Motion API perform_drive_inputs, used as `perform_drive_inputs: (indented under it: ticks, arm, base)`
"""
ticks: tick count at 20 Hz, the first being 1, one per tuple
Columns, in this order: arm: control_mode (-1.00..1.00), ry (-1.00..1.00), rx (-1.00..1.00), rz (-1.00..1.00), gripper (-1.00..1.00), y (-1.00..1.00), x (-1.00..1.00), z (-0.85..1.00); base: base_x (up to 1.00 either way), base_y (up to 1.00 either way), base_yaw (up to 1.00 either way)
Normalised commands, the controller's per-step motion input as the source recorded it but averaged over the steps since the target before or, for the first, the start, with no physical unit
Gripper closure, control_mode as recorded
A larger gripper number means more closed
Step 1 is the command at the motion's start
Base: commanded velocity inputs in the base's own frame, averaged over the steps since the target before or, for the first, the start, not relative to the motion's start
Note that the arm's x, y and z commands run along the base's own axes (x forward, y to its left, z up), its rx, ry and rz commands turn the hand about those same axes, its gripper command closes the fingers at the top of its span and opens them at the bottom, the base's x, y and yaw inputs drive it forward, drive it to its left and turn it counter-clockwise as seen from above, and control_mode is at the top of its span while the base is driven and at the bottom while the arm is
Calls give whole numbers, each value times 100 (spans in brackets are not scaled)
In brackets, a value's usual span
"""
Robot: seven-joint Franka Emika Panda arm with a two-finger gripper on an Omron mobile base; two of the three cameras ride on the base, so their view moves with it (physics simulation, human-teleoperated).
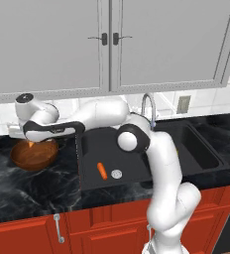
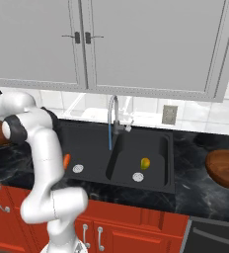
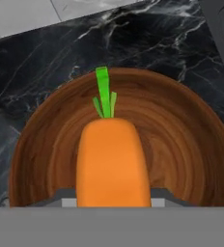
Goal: Pick the carrots from the sink and place them in one bowl. Place the mango in the other bowl. Then turn off the sink faucet.
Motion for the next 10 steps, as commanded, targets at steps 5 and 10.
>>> perform_drive_inputs:
  ticks: [5, 10]
  arm:
    - [-100, 3, 0, -12, 100, 0, 19, -38]
    - [-100, 5, 0, -10, 100, 0, 18, -51]
  base:
    - [0, 0, 0]
    - [0, 0, 0]
